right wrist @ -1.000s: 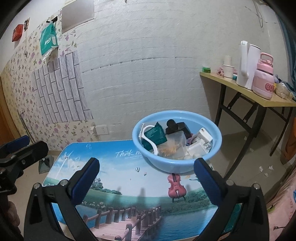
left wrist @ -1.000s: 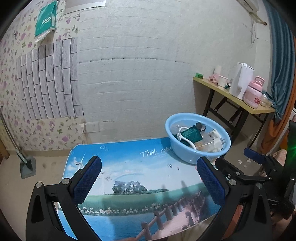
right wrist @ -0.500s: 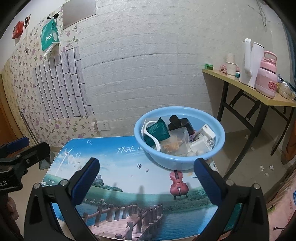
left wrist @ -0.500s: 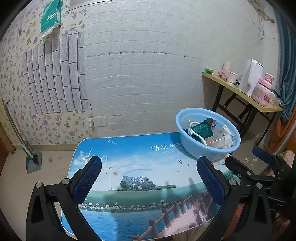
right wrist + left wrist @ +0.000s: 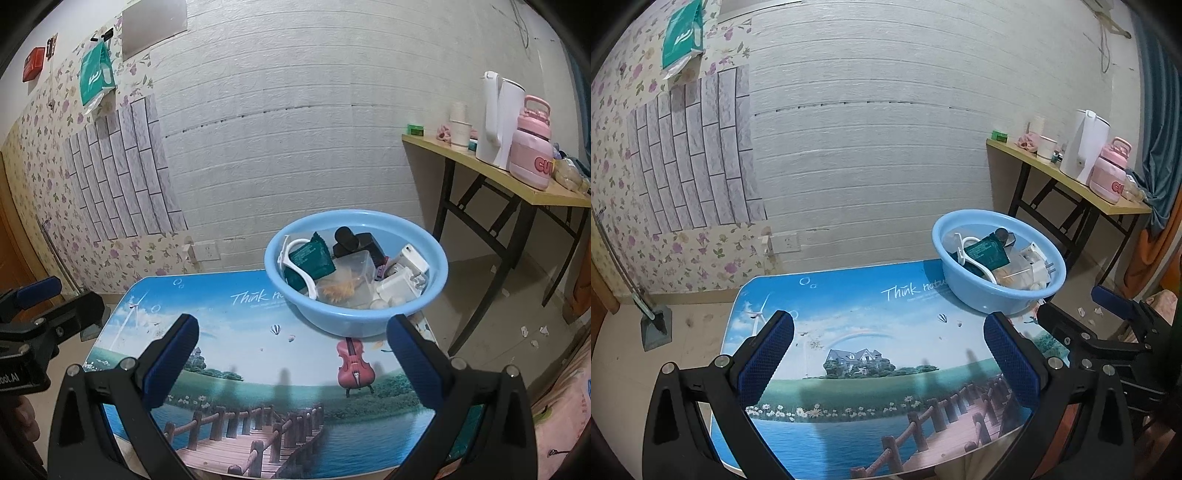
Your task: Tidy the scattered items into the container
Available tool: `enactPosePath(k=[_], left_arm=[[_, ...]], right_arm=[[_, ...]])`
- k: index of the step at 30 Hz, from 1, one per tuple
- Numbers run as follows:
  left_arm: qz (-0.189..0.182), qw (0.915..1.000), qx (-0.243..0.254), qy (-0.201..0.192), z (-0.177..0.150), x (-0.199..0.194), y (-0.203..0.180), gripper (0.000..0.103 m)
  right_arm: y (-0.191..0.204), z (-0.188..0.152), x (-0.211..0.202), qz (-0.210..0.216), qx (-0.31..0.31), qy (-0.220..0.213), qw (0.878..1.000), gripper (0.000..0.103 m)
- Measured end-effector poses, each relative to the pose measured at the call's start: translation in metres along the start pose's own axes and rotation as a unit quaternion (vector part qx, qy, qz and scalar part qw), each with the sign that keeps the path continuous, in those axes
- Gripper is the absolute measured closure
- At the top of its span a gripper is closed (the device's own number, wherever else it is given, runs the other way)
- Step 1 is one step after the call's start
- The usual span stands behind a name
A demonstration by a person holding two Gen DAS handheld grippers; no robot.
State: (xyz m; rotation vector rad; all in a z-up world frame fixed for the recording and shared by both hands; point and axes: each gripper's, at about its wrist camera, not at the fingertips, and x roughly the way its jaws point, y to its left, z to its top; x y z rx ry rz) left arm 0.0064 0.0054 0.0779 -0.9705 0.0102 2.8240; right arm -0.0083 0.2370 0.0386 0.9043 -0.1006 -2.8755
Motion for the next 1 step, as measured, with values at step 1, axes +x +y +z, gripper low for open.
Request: enactPosePath(k=[1], left_arm=[[0.0,1.0,0.002,0.0,-0.0001,-0.0001,-0.0005,0.0]], right_arm=[[-0.0002,-0.0003,0.0,0.0,0.001,0.0,1.0,0.0]])
